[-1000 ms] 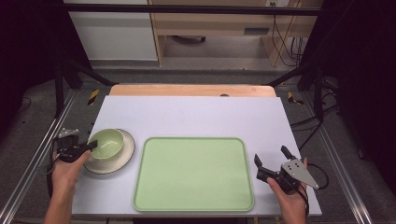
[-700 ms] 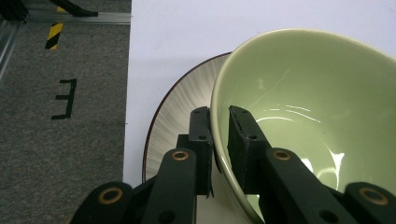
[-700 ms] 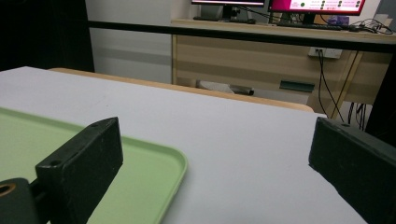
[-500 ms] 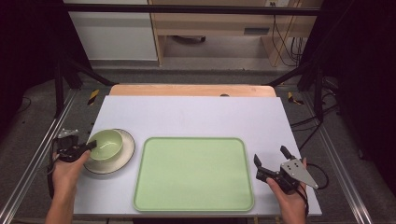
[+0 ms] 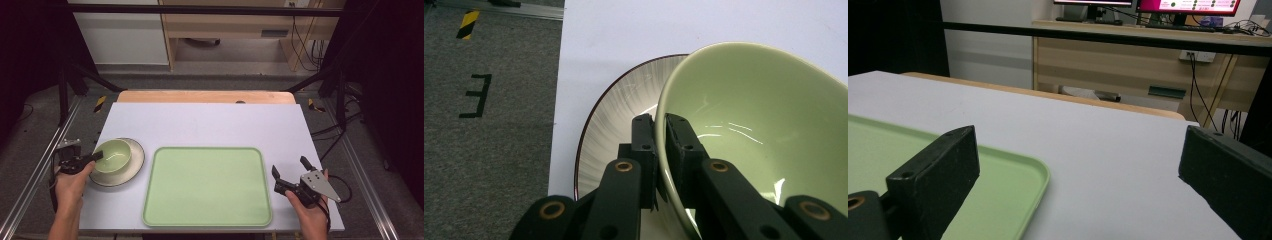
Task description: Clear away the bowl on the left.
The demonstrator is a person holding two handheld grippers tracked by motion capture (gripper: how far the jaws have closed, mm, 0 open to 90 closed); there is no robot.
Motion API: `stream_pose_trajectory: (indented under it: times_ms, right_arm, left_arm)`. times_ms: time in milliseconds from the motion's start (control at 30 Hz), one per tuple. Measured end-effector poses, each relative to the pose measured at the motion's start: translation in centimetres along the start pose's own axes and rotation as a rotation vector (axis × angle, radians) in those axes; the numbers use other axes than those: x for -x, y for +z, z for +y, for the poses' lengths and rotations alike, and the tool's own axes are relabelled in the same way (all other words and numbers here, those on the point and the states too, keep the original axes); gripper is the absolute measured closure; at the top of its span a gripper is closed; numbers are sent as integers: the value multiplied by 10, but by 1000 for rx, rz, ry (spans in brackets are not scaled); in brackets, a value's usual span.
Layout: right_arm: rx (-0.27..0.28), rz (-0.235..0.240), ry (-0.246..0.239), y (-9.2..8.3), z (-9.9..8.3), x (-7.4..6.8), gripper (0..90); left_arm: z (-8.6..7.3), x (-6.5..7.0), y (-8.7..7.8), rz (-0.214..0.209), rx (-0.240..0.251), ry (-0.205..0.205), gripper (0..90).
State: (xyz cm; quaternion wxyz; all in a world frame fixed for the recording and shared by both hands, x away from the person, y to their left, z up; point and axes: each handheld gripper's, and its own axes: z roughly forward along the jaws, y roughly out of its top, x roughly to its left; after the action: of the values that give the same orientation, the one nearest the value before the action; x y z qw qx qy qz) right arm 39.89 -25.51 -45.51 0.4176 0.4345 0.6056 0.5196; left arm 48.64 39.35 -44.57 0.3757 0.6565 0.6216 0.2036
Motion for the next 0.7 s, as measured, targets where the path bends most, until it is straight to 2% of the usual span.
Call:
stream_pose_trajectory:
  times_ms: [133, 200, 367, 433, 700]
  right_arm:
    - [0, 0, -1, 0, 0, 0, 32]
    - [-1, 1, -1, 0, 0, 0, 31]
    - [1, 0, 2, -1, 1, 0, 32]
    - [3, 0, 2, -1, 1, 0, 31]
    - [1, 2, 3, 0, 0, 0, 32]
  left_arm:
    - [0, 0, -1, 0, 1, -7, 834]
    - [0, 0, -2, -13, 3, -17, 832]
    - [1, 2, -3, -20, 7, -16, 830]
    - [3, 4, -5, -35, 25, -27, 831]
    - [8, 13, -10, -52, 43, -14, 830]
